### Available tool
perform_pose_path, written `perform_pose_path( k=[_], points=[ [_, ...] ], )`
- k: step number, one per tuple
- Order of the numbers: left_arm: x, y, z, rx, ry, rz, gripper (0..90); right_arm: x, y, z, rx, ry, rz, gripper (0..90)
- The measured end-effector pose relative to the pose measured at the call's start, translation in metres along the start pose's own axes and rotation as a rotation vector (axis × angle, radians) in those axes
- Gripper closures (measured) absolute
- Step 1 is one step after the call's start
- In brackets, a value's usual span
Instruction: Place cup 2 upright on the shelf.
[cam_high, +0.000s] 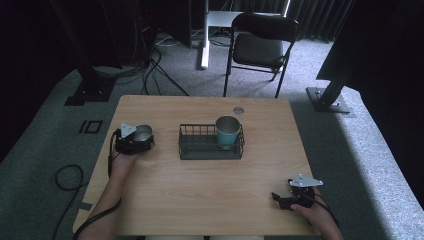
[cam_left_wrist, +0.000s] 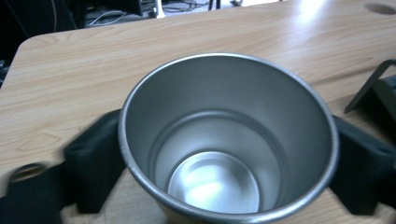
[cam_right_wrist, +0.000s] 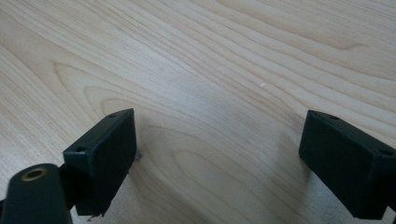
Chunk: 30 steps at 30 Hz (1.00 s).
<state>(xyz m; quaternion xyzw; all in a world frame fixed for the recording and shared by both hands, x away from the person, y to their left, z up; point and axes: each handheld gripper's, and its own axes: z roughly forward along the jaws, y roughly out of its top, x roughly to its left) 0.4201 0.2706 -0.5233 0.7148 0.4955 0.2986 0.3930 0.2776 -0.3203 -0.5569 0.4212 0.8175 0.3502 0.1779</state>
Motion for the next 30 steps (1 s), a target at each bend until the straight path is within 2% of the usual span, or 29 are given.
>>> perform_pose_path(
  k=[5,12,30],
  points=[
    [0.001,0.002,-0.003,0.004,-0.002,0.003,16.4,0.0,0.0,0.0,0.0,0.0,0.001,10.9],
    [0.001,0.009,-0.016,-0.029,-0.009,-0.001,19.1,0.0,0.0,0.0,0.0,0.0,0.0,10.9],
    [-0.015,0.037,-0.046,-0.091,-0.092,0.02,19.1,0.0,0.0,0.0,0.0,0.0,0.0,10.9]
  ],
)
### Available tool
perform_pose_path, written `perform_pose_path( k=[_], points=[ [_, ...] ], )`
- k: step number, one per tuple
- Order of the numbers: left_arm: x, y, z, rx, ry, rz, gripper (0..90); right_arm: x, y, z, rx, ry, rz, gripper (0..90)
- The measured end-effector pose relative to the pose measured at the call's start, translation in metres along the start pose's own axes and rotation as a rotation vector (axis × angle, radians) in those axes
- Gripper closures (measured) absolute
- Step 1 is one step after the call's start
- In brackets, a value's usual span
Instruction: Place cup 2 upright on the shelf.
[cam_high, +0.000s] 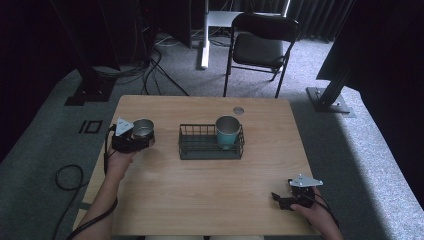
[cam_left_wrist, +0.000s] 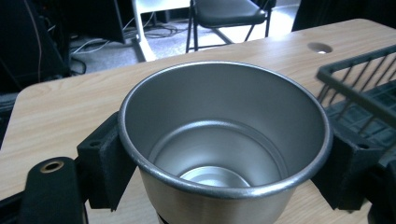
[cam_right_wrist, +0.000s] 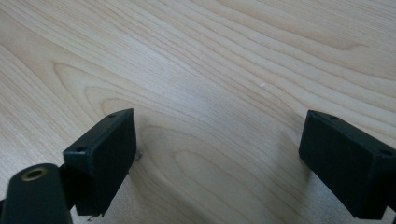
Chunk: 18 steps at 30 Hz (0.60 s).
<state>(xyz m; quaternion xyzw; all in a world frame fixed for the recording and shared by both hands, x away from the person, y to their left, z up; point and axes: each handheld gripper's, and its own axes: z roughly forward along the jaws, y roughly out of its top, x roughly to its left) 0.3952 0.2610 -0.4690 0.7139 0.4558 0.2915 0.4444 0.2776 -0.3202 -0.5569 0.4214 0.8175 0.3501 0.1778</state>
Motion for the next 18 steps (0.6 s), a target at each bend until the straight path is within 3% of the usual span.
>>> perform_pose_path(
  k=[18],
  points=[
    [-0.033,0.035,-0.009,-0.051,-0.079,0.056,19.1,0.0,0.0,0.0,0.0,0.0,0.0,10.9]
  ],
)
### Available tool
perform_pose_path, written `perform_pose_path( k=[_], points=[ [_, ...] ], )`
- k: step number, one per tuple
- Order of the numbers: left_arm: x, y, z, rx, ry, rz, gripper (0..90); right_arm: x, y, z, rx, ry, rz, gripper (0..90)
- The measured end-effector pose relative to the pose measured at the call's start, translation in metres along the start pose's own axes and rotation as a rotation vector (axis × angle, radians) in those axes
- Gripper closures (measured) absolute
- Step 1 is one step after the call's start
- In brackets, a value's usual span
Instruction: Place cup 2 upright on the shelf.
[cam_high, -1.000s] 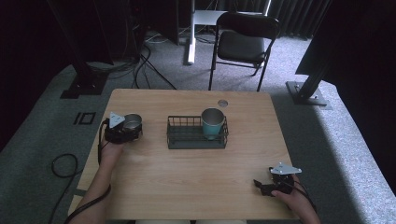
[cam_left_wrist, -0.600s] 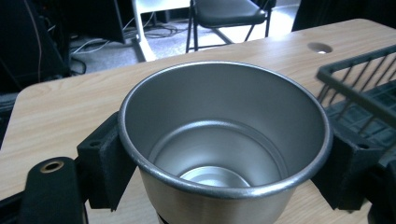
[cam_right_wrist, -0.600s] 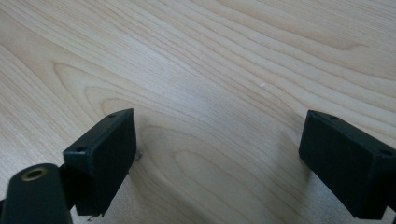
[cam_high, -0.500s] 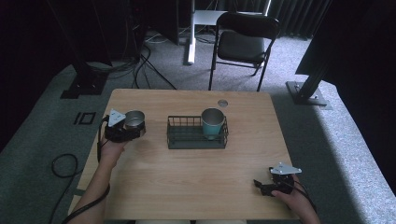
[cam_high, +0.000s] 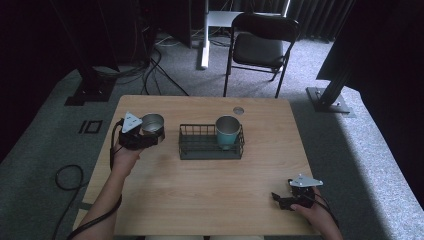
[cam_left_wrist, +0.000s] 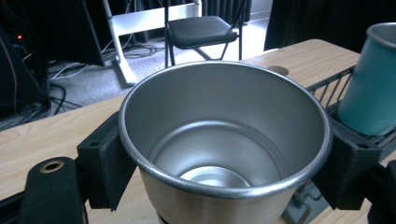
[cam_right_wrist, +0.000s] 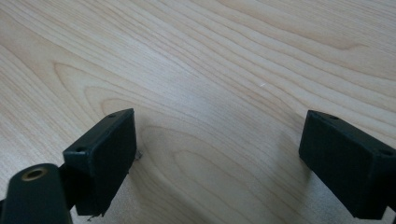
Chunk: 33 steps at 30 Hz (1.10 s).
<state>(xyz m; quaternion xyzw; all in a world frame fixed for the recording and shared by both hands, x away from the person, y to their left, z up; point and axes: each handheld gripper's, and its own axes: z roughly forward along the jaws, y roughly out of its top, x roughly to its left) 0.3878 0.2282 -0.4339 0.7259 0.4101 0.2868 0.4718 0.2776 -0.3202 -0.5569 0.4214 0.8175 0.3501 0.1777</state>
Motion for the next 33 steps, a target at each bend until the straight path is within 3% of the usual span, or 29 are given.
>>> perform_pose_path(
  k=[4,17,33],
  points=[
    [-0.005,0.007,0.0,-0.013,-0.021,-0.005,19.1,0.0,0.0,0.0,0.0,0.0,0.0,10.9],
    [-0.028,0.037,0.002,-0.045,-0.066,0.031,19.1,0.0,0.0,0.0,0.0,0.0,0.0,10.9],
    [-0.061,0.06,0.014,-0.064,-0.122,0.068,19.1,0.0,0.0,0.0,0.0,0.0,0.0,10.9]
  ],
)
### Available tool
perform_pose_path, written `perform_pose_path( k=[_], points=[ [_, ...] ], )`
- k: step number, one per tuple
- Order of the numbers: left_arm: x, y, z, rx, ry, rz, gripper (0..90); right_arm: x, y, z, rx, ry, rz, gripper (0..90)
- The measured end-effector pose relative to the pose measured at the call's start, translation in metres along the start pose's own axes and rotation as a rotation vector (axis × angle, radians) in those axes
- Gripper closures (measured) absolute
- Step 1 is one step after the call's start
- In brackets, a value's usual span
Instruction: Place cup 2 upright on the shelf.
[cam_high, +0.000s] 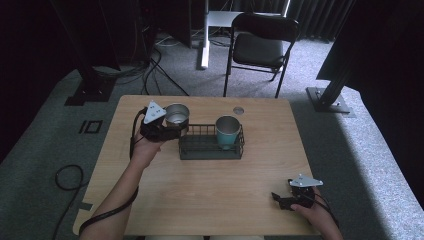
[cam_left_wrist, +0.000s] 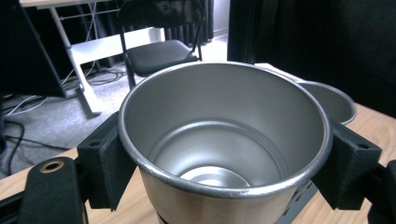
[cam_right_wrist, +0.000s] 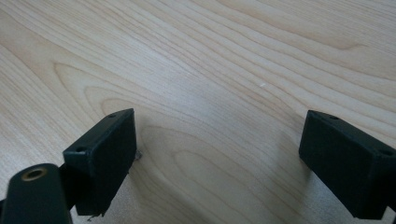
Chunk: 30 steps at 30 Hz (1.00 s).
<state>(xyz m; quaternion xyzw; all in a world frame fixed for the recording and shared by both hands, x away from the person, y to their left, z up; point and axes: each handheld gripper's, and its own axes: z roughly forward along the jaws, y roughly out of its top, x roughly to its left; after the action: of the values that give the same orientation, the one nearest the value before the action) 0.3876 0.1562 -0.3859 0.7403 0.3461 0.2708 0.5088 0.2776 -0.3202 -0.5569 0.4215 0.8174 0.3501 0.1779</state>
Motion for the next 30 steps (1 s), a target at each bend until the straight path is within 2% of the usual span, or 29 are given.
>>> perform_pose_path(
  k=[10,19,30],
  points=[
    [-0.022,0.008,0.017,0.0,-0.055,0.024,19.1,0.0,0.0,0.0,0.0,0.0,0.0,10.9],
    [-0.033,0.002,0.037,0.025,-0.064,0.051,19.1,0.0,0.0,0.0,0.0,0.0,0.0,10.9],
    [-0.029,-0.019,0.057,0.062,-0.075,-0.013,19.1,0.0,0.0,0.0,0.0,0.0,0.0,10.9]
  ],
)
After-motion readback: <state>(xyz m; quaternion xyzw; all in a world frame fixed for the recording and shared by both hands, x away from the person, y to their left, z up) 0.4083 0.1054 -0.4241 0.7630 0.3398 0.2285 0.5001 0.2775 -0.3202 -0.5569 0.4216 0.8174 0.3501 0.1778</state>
